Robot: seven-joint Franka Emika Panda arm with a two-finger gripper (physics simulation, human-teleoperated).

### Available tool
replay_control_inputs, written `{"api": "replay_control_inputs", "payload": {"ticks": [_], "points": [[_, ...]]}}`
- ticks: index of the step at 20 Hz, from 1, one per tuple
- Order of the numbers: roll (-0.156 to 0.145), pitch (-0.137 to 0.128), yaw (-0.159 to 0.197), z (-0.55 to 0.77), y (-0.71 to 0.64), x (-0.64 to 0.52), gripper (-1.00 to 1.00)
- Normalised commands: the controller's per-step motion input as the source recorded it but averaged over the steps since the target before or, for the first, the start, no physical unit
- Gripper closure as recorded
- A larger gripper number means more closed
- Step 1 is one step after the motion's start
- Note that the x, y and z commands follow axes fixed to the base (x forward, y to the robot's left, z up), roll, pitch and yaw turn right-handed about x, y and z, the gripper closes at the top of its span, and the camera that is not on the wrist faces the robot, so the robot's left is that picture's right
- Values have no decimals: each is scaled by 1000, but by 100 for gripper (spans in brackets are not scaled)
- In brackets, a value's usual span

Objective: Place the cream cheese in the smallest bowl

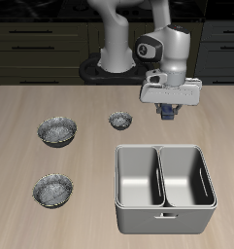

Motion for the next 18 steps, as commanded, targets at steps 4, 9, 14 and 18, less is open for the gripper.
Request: {"api": "replay_control_inputs", "payload": {"ticks": [4,9,14,18], "points": [[24,-33,0,500,-354,-47,100],[26,-10,-3,254,-351,-59,100],[-38,-56,11,277,-468,-92,100],[-52,-31,0,162,-446,-47,100]]}}
